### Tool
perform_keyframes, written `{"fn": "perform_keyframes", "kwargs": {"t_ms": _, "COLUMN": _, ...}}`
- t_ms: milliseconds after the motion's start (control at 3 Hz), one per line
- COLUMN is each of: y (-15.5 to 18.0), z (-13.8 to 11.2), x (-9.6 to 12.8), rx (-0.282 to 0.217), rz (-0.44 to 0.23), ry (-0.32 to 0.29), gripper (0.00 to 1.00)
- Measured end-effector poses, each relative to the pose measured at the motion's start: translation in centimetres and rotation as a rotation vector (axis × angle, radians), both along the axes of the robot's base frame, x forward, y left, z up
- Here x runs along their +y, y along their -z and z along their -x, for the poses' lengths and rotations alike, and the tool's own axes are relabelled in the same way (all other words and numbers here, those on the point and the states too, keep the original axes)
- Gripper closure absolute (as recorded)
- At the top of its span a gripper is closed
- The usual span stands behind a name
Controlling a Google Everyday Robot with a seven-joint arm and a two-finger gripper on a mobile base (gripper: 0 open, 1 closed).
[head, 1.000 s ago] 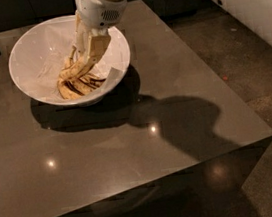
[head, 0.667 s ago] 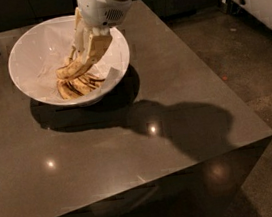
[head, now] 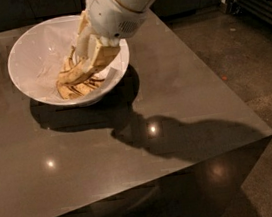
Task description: Pick banana from white bowl
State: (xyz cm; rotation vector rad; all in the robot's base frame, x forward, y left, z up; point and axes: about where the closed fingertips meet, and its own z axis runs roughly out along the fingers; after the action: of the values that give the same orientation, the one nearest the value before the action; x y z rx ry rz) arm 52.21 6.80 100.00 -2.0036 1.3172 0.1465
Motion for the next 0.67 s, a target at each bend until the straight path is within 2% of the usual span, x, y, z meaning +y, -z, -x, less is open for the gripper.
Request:
{"fn": "perform_keyframes", "kwargs": {"t_ms": 333, "y": 0.1, "z": 0.1, "x": -0.2, "rx": 0.002, "rz": -0.003, "ry": 0.004, "gripper": 1.00}}
{"fn": "perform_keyframes", "kwargs": {"t_ms": 667, "y": -1.5, "z": 1.6, "x": 0.8, "rx": -0.028, "rz": -0.017, "ry": -0.018, "gripper": 1.00}}
